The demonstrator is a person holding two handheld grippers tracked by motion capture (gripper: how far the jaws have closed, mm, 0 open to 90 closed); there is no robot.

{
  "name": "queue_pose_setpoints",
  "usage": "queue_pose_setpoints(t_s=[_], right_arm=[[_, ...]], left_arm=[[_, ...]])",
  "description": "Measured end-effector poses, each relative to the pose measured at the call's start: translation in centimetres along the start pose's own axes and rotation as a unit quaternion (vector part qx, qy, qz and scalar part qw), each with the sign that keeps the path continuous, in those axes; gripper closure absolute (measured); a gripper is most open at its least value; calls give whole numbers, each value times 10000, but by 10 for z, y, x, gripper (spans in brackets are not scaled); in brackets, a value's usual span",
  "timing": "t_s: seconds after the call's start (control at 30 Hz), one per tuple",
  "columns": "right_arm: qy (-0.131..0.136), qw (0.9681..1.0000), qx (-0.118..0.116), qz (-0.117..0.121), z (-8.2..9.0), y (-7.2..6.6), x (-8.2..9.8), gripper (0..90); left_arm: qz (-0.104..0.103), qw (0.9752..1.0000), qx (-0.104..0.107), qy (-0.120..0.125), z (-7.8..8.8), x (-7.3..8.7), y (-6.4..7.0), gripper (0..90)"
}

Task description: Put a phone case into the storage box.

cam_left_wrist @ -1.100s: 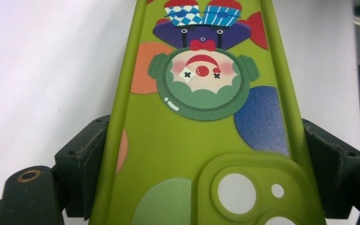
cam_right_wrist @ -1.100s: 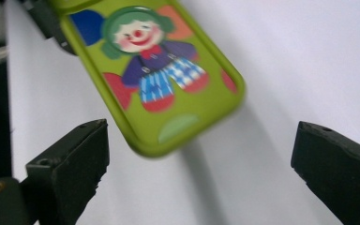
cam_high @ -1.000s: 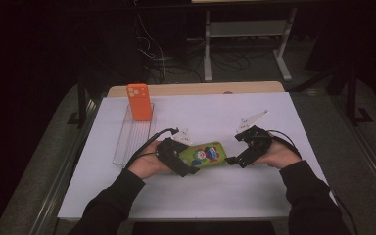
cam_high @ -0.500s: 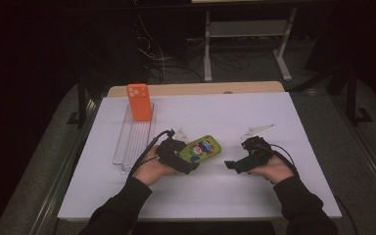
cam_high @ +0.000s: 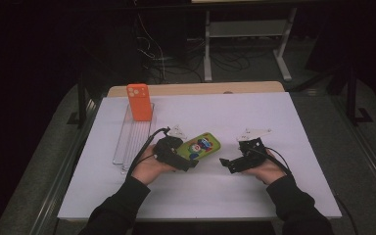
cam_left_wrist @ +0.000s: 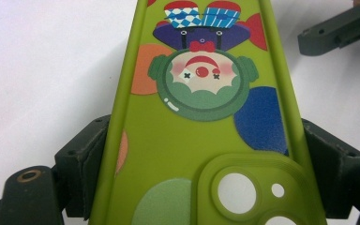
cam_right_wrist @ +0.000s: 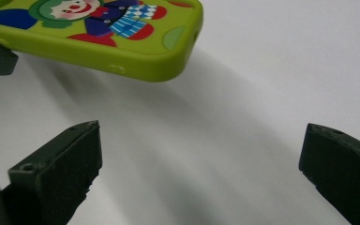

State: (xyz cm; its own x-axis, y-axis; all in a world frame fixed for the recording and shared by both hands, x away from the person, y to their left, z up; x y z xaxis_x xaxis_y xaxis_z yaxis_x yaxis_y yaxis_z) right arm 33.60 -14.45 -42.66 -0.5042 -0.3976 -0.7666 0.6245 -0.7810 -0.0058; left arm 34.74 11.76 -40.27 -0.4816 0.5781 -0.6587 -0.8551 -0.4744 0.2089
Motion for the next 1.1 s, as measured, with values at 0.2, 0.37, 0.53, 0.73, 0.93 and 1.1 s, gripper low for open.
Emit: queue_pose_setpoints(t_s=[0.2, 0.37, 0.53, 0.73, 0.93, 1.1], right_arm=[[43, 9990, 168, 401, -2, -8, 0, 0], [85, 9976, 335, 597, -3, -12, 1, 0], [168, 9922, 566, 1095, -5, -18, 3, 0], [272, 9856, 769, 1480, -3, -22, 3, 0], [455, 9749, 1032, 1920, -2, -28, 2, 0], [544, 9618, 1208, 2397, -1, -33, 2, 0]], left_arm=[[-35, 10000, -1, -41, 2, 0, -1, 155], [-55, 10000, 15, -31, 2, 0, -1, 156], [-70, 10000, 19, -47, 2, 0, -1, 156], [-77, 10000, 11, -51, 2, 0, -1, 156], [-78, 9999, 2, -72, 2, 0, -1, 156], [-174, 9998, -27, -115, 1, 0, -2, 156]])
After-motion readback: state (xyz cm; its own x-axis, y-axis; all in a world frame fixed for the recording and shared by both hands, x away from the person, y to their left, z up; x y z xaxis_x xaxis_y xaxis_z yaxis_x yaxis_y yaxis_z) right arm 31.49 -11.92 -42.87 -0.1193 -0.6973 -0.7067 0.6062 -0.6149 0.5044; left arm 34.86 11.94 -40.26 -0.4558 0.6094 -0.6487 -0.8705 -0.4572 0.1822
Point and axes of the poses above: each handheld gripper's, and its own axes: z roughly backward along the jaws, x roughly out of its underside, y roughly to its right, the point moved 1 cm from there along -z, roughly forward along the jaws, and after that the axes turned 7 degrees about x, right-handed, at the moved point
